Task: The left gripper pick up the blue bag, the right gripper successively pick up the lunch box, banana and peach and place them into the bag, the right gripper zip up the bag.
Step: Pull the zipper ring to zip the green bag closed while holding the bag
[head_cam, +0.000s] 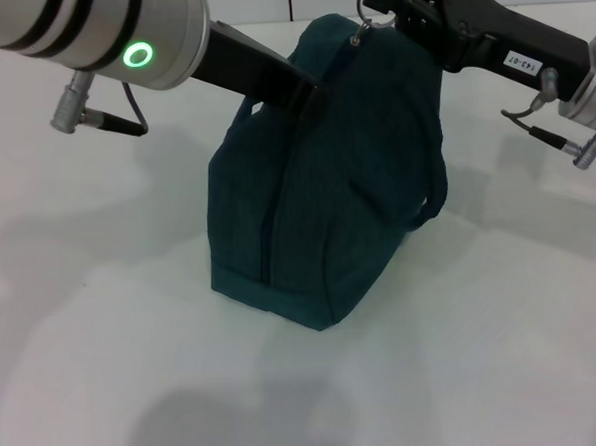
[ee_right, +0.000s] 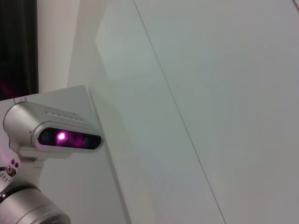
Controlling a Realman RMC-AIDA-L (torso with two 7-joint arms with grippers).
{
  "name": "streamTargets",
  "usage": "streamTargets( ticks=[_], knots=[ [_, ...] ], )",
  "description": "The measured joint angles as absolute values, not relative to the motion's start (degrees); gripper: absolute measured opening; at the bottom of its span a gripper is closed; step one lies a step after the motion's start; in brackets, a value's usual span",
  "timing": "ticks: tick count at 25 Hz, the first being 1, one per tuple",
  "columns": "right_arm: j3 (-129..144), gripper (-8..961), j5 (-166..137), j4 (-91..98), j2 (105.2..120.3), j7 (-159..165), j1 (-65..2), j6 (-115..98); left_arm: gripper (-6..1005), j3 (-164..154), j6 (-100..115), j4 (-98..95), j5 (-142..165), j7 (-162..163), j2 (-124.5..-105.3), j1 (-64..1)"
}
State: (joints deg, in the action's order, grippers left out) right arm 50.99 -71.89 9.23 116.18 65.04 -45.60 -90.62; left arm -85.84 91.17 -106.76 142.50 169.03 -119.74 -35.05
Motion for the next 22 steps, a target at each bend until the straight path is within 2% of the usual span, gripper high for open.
streamTargets(
  ticks=[6, 22],
  knots=[
    [50.67, 100, -71.88, 9.25, 116.18, 65.04, -45.36, -90.58, 182, -85.84, 91.13, -106.79, 141.84, 167.63, -119.71, -35.17],
    [50.53, 104, -67.72, 9.6, 116.1, 68.07, -41.75, -82.19, 57, -85.18, 90.33, -106.82, 135.99, 163.41, -119.48, -34.37]
  ],
)
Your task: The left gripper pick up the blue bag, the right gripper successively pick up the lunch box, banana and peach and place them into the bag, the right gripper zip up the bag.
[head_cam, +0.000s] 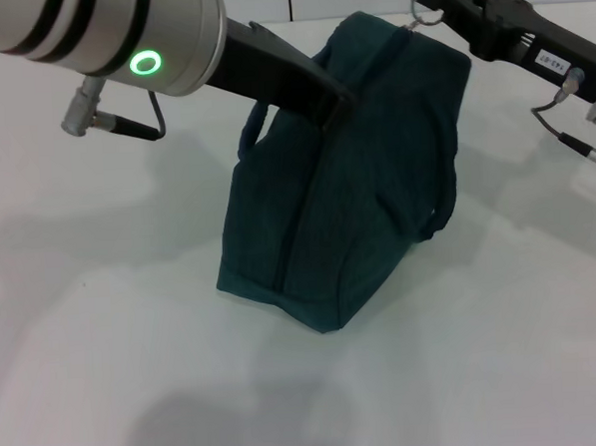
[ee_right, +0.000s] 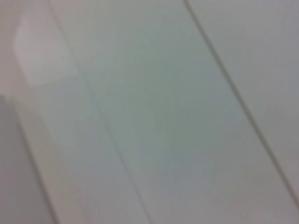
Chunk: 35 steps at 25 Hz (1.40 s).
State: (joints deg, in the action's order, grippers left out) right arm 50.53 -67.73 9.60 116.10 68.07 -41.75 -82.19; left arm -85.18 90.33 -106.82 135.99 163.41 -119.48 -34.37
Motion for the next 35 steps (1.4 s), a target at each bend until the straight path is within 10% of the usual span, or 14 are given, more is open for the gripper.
streamTargets(
  ticks=[30, 35],
  knots=[
    [52.02, 110, -64.44, 14.47, 115.69, 69.51, -35.49, -72.55, 55, -83.18, 85.32, -105.72, 133.72, 159.29, -119.71, -30.74],
    [52.13, 321, -64.33, 16.36, 115.54, 69.41, -32.97, -73.21, 55, -82.0, 85.12, -103.06, 130.29, 158.63, -119.71, -30.52]
  ],
)
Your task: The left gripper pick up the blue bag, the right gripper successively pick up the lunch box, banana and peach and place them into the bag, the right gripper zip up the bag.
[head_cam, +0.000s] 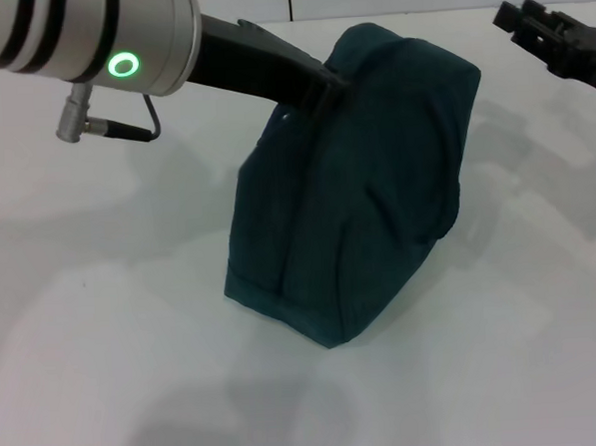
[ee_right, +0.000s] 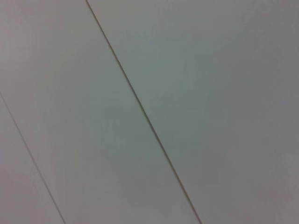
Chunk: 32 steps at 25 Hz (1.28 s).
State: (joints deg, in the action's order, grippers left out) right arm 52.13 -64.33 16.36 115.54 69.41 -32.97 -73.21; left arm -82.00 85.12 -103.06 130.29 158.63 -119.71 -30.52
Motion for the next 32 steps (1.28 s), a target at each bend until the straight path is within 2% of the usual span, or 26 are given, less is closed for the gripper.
streamTargets(
  ticks=[6, 9, 11, 16, 22, 25, 32],
  knots=[
    [52.59, 582, -64.9, 19.93, 114.9, 69.41, -29.0, -78.0, 174, -77.6, 83.29, -102.56, 119.41, 153.58, -119.73, -26.02],
    [52.92, 687, -66.44, 24.12, 114.16, 69.44, -25.89, -83.21, 234, -74.48, 81.72, -100.98, 107.7, 142.76, -119.72, -20.46],
    [52.98, 757, -69.21, 27.86, 113.44, 69.65, -23.59, -88.2, 316, -72.79, 81.54, -99.08, 100.8, 134.63, -119.7, -16.84],
    [52.82, 808, -78.18, 34.4, 112.52, 68.34, -18.33, -101.42, 536, -70.86, 82.84, -90.65, 91.5, 110.18, -119.6, -6.85],
    [53.0, 859, -87.98, 33.14, 114.5, 59.63, -12.87, -105.74, 788, -67.43, 87.56, -72.91, 88.76, 87.29, -119.52, -0.58],
    [53.36, 859, -88.8, 26.46, 114.57, 52.78, -12.2, -105.53, 893, -64.35, 91.05, -60.0, 86.83, 74.97, -119.52, -0.41],
    [53.3, 859, -90.07, 16.04, 114.63, 41.8, -11.92, -98.52, 891, -60.02, 92.88, -36.48, 86.82, 49.8, -119.5, -2.76]
  ],
)
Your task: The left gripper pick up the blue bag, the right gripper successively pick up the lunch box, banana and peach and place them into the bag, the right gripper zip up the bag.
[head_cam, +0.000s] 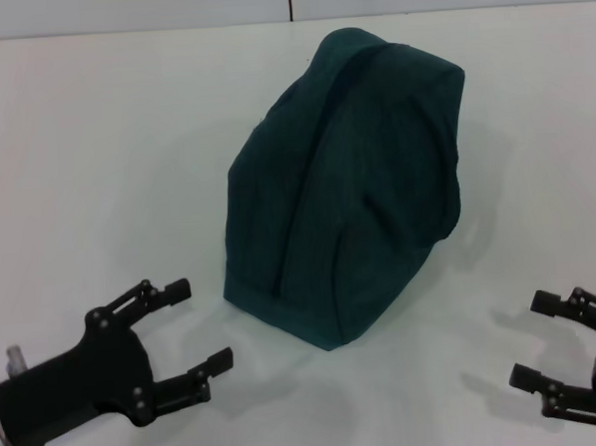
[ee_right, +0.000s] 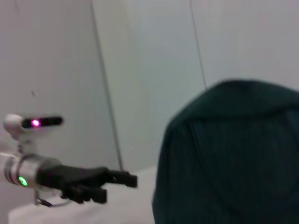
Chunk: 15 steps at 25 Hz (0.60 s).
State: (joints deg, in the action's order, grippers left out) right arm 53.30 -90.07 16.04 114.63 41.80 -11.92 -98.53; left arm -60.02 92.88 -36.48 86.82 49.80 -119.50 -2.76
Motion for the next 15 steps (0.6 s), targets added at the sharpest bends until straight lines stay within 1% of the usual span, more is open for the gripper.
streamTargets(
  ticks=[5, 15],
  knots=[
    [53.35, 859, -90.15, 13.7, 114.65, 39.35, -12.39, -94.39, 889, -59.3, 91.74, -34.24, 87.31, 47.42, -119.41, -2.65],
    [53.43, 859, -90.23, 13.59, 114.69, 38.88, -12.69, -94.12, 887, -58.65, 91.92, -34.03, 87.89, 46.44, -119.44, -2.31]
  ],
)
